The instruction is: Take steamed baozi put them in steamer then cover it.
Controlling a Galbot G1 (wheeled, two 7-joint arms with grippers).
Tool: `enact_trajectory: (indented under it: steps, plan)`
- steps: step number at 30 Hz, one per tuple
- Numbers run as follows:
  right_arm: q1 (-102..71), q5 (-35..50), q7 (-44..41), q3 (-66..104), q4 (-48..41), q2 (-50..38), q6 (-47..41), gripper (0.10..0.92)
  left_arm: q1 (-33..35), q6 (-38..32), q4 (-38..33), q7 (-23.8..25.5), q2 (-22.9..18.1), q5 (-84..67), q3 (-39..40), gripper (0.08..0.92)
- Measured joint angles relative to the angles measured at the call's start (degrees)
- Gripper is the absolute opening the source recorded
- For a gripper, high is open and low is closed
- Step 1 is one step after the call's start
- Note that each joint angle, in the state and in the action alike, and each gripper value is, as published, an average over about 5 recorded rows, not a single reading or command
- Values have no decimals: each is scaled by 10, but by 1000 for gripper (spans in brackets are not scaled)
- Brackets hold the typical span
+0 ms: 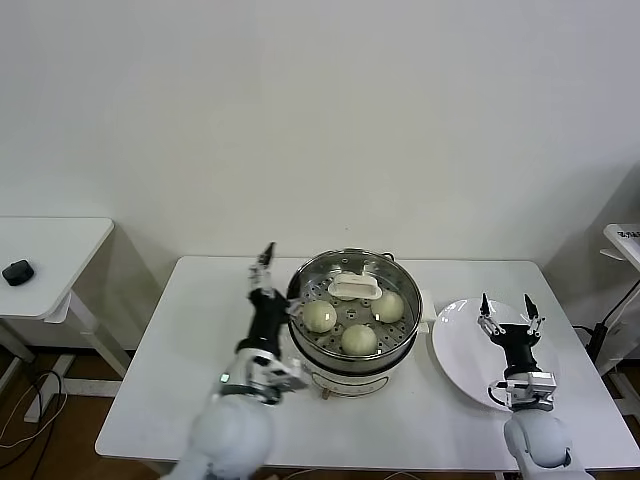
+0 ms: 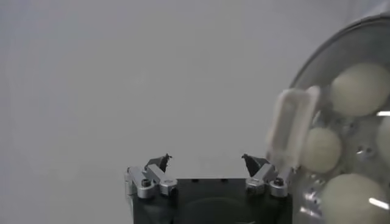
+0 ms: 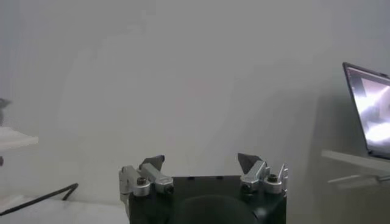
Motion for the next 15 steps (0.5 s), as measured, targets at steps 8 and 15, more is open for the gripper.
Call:
enact_trajectory:
  steps: [8, 15]
  plan:
    - [-16, 49, -18, 1, 22, -10, -13, 823, 31, -128, 69, -45, 9, -256, -132, 823]
    - [-28, 79, -27, 3, 31, -18, -24, 823, 50, -224, 121, -37, 7, -406, -190, 823]
